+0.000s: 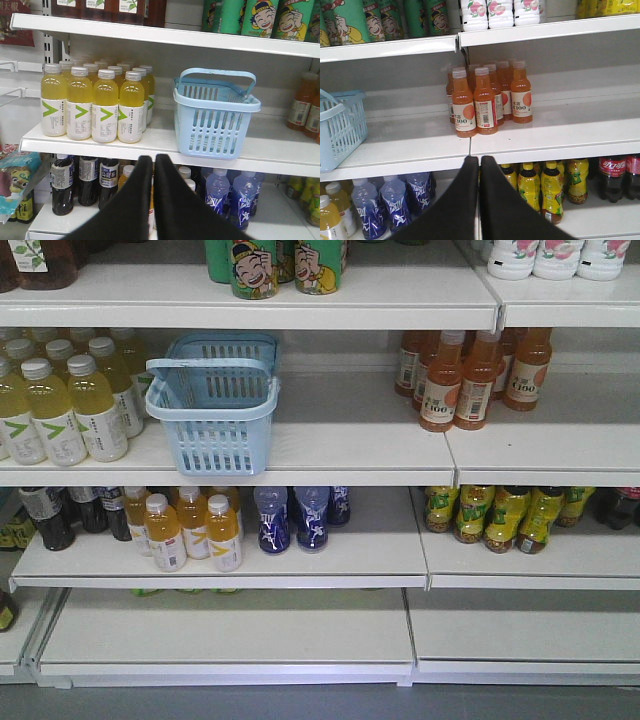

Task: Place coke in basket with both arms
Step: 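Drive the base closer to the light-blue basket on the shelf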

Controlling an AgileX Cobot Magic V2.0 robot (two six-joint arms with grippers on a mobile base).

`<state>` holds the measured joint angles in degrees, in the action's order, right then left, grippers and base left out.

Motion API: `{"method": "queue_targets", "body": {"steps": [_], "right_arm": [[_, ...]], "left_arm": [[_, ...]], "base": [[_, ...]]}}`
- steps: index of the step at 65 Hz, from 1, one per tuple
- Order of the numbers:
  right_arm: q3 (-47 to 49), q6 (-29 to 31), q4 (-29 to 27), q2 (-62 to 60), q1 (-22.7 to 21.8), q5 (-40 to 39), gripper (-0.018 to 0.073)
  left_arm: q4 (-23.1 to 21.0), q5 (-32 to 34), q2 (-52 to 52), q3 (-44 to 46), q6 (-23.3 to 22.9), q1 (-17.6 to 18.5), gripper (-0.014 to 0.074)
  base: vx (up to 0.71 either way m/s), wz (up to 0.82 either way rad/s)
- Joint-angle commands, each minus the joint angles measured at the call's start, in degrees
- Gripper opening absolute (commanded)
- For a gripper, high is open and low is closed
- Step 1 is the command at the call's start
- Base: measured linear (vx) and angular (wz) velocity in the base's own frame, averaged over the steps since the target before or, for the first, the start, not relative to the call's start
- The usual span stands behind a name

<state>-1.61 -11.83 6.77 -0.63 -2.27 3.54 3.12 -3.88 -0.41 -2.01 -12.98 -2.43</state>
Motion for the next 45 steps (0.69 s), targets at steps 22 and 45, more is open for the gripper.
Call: {"method": "queue_targets", "body": {"steps": [22,45], "right_arm": [[-0.4,0.3,0.4,-0.7,-0.3,-3.8,-0.0005],[-0.4,0.3,0.4,-0.7,-0.3,-3.8,-0.0005]], "left_arm": [[0.1,4.2,-1.1,1.9,0.0,0.0,-0.0006],[0.1,4.2,-1.1,1.9,0.0,0.0,-0.0006]], "base": [[0.08,0.0],[0.05,-0.01]]}}
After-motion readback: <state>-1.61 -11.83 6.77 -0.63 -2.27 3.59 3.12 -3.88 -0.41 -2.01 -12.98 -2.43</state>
